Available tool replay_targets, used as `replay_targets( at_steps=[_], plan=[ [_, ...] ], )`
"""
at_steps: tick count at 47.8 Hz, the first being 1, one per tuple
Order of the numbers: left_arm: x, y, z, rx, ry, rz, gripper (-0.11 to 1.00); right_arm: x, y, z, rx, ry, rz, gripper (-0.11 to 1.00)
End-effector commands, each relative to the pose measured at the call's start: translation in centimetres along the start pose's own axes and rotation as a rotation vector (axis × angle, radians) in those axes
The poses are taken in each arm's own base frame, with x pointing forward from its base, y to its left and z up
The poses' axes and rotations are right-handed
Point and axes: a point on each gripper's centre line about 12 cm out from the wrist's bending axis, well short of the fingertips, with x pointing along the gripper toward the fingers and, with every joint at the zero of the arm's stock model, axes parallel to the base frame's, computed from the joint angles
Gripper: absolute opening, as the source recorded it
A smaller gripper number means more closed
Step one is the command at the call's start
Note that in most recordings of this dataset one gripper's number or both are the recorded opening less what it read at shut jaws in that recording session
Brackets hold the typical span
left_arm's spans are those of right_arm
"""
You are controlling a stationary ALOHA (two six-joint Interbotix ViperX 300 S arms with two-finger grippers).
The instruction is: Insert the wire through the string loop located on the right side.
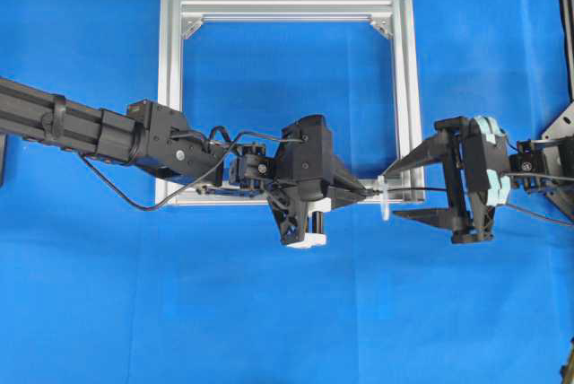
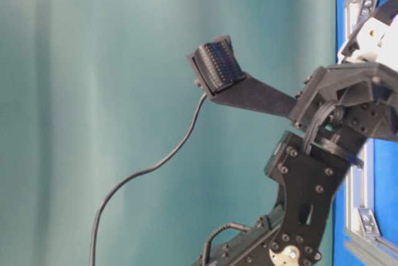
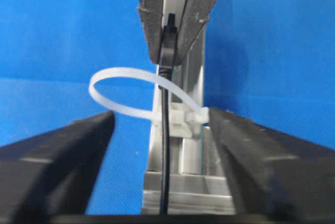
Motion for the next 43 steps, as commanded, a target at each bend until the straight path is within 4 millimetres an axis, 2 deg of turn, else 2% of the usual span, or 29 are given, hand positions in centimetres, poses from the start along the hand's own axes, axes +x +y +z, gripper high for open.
replay_targets(
  at_steps=[1, 4, 6, 15, 23, 37, 43],
  plan=[
    [-0.4, -0.1, 1.9, 0.001, -0.047, -0.004, 0.08, 0.2, 0.2, 0.7, 0.003, -0.024, 0.004, 0.8],
    [-0.4, -0.1, 1.9, 0.003, -0.047, -0.004, 0.08, 0.2, 0.2, 0.7, 0.003, -0.024, 0.004, 0.94],
    [-0.3, -0.1, 1.9, 0.003, -0.049, -0.004, 0.08, 0.2, 0.2, 0.7, 0.003, -0.024, 0.004, 0.97],
    [-0.8, -0.1, 2.1, 0.004, -0.05, -0.005, 0.08, 0.2, 0.2, 0.7, 0.003, -0.024, 0.005, 0.97],
    [-2.5, -0.1, 2.2, 0.006, -0.049, -0.004, 0.08, 0.2, 0.2, 0.7, 0.003, -0.024, 0.004, 0.97],
    [-8.2, 0.2, 1.1, 0.004, -0.02, 0.0, 0.08, 0.2, 0.2, 0.6, -0.001, -0.021, 0.004, 0.97],
    [-11.1, 0.4, -0.3, 0.0, -0.003, 0.003, 0.08, 0.2, 0.2, 0.6, -0.002, -0.018, 0.005, 0.97]
  ],
)
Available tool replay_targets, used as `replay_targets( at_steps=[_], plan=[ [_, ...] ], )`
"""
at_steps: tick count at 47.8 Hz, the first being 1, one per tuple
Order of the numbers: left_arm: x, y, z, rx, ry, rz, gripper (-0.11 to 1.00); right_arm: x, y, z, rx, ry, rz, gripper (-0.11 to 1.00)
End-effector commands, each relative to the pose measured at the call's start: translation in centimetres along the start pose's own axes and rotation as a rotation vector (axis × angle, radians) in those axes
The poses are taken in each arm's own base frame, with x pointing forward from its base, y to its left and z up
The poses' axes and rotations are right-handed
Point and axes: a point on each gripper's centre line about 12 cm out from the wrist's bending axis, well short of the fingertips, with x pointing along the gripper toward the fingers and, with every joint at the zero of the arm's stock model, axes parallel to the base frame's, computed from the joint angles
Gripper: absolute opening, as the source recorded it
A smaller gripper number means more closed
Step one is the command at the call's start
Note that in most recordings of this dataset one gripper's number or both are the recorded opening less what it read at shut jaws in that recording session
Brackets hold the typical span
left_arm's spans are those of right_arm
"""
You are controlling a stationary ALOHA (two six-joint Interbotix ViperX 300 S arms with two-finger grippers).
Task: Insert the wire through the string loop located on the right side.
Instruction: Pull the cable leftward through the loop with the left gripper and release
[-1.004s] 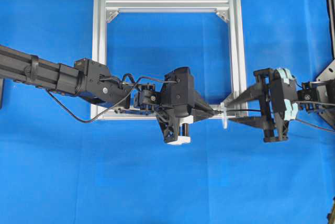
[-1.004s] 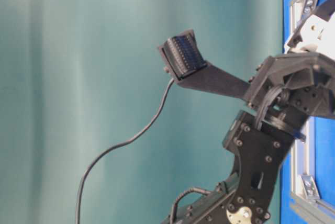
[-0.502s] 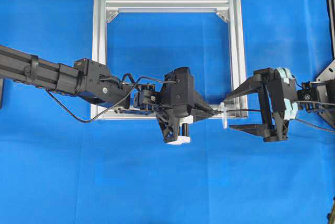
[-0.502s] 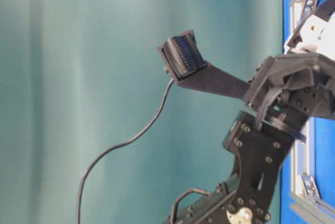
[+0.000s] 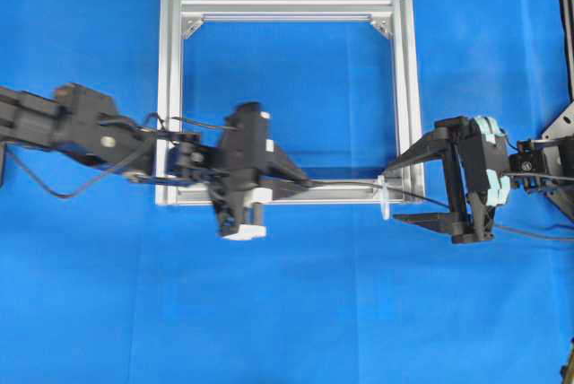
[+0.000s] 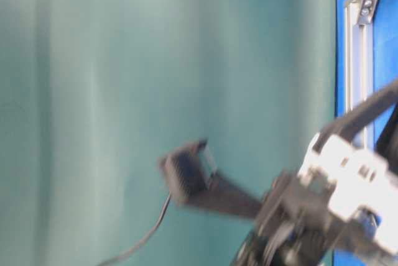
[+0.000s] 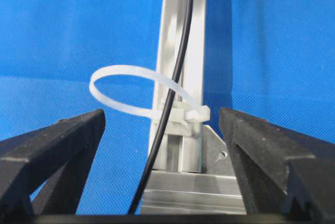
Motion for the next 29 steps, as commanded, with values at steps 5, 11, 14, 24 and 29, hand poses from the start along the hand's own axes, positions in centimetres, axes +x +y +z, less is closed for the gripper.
replay_targets(
  at_steps=[5, 11, 14, 24, 29],
  plan=[
    [-4.5, 0.3, -0.6, -0.007, -0.014, 0.0, 0.08, 0.2, 0.2, 0.7, 0.001, -0.019, 0.005, 0.97],
    [-7.2, 0.5, -2.2, -0.012, 0.01, 0.003, 0.08, 0.2, 0.2, 0.6, -0.003, -0.018, 0.006, 0.97],
    [-8.7, 0.6, -3.0, -0.013, 0.018, 0.002, 0.08, 0.2, 0.2, 0.6, -0.005, -0.018, 0.006, 0.97],
    [-12.3, 0.9, -5.5, -0.01, 0.05, 0.003, 0.08, 0.2, 0.2, 0.7, -0.006, -0.019, 0.007, 0.97],
    [-13.9, 1.1, -7.1, -0.01, 0.076, 0.006, 0.08, 0.2, 0.2, 0.7, -0.006, -0.019, 0.007, 0.97]
  ],
)
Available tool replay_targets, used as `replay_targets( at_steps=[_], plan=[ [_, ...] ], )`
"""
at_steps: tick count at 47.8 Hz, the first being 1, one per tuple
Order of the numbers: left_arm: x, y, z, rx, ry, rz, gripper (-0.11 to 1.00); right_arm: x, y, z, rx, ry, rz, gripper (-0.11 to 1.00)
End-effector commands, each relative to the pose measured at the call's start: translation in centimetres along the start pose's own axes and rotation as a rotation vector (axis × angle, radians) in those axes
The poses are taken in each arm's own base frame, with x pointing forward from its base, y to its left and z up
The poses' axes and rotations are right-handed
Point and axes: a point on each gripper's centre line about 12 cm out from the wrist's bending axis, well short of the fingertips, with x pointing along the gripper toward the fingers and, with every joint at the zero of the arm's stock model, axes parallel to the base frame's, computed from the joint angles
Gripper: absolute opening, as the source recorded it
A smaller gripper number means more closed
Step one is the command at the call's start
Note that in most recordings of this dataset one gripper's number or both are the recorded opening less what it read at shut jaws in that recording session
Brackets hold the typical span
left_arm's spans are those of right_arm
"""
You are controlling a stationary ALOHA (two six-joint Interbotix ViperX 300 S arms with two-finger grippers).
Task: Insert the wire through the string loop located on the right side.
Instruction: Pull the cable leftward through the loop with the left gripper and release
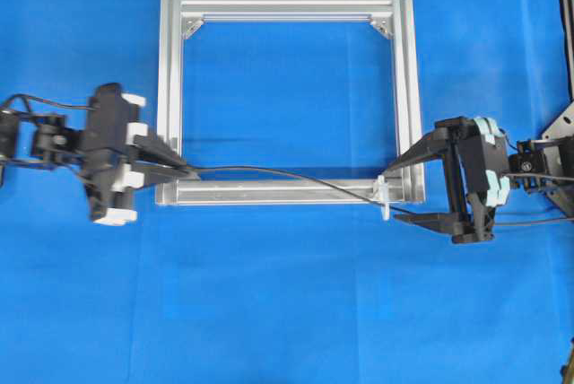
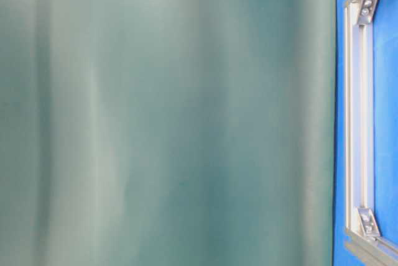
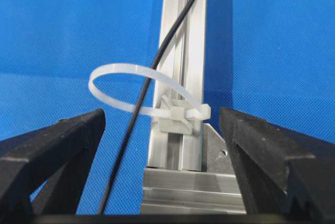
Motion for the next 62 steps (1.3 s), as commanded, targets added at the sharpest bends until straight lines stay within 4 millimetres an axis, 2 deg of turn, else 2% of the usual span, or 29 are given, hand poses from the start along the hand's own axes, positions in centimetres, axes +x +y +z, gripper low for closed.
replay_targets(
  at_steps=[1, 12, 28, 42, 45, 52, 56, 58, 62],
  plan=[
    [-1.3, 0.0, -0.4, 0.005, -0.018, -0.004, 0.08, 0.2, 0.2, 0.7, -0.003, -0.025, 0.008, 0.97],
    [-3.0, 0.3, -2.1, 0.006, -0.004, -0.004, 0.08, 0.2, 0.2, 0.8, -0.004, -0.027, 0.008, 0.97],
    [-2.5, 0.2, -2.0, 0.014, 0.022, -0.003, 0.08, 0.2, 0.2, 0.5, -0.005, -0.004, 0.006, 0.97],
    [-2.7, 0.2, -2.7, -0.002, 0.062, -0.003, 0.09, 0.2, 0.2, 0.5, -0.004, -0.007, 0.007, 0.97],
    [-2.7, 0.2, -2.8, -0.003, 0.067, -0.003, 0.2, 0.2, 0.2, 0.5, -0.006, -0.007, 0.006, 0.97],
    [-2.9, 0.3, -3.3, 0.002, 0.082, -0.001, 0.66, 0.2, 0.2, 0.6, -0.005, -0.005, 0.006, 0.97],
    [-3.0, 0.3, -3.5, 0.002, 0.085, -0.001, 0.85, 0.2, 0.2, 0.5, -0.006, -0.001, 0.006, 0.97],
    [-3.0, 0.3, -3.5, 0.001, 0.085, 0.0, 0.86, 0.2, 0.2, 0.5, -0.007, -0.002, 0.006, 0.97],
    [-3.0, 0.3, -3.5, -0.004, 0.083, 0.0, 0.8, 0.2, 0.2, 0.5, -0.009, -0.002, 0.006, 0.97]
  ],
)
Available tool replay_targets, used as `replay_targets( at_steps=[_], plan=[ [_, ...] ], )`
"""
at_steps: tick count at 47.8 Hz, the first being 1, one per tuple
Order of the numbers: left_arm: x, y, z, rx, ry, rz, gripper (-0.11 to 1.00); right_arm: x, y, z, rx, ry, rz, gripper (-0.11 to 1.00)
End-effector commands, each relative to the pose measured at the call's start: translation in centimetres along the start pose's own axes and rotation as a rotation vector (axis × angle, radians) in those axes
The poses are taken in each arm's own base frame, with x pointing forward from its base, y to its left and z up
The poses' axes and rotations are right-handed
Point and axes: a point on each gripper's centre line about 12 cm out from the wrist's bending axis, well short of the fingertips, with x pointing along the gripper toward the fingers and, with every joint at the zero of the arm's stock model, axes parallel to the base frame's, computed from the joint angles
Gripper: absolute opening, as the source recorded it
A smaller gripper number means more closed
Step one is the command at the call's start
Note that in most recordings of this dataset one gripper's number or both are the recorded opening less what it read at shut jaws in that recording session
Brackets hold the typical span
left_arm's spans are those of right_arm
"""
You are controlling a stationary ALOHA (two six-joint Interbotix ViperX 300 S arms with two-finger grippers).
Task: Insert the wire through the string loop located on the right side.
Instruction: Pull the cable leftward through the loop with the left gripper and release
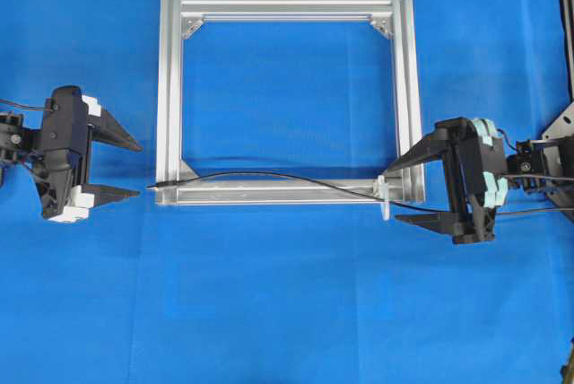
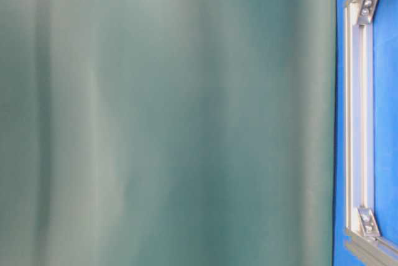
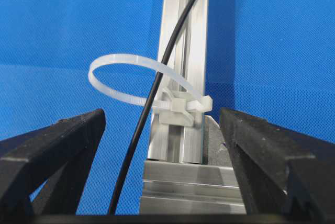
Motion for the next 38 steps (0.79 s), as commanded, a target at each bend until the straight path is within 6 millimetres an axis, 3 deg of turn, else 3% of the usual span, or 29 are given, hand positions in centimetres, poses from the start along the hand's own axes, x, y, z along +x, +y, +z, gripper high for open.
replay_targets(
  at_steps=[1, 10, 28, 38],
  plan=[
    [-0.1, -0.1, 0.5, 0.0, -0.021, -0.006, 0.8, 0.2, 0.2, 0.8, -0.003, -0.025, 0.007, 0.97],
    [-0.2, -0.3, 1.3, -0.001, -0.041, -0.01, 0.8, -0.2, 0.4, 1.8, -0.007, -0.052, 0.012, 0.97],
    [-2.6, -0.9, 6.2, 0.003, -0.168, -0.035, 0.8, -3.3, 0.4, 6.4, -0.008, -0.091, 0.017, 0.96],
    [-3.6, -0.4, 6.6, -0.01, -0.193, -0.018, 0.8, -4.5, 0.4, 7.0, -0.014, -0.103, 0.021, 0.96]
  ],
)
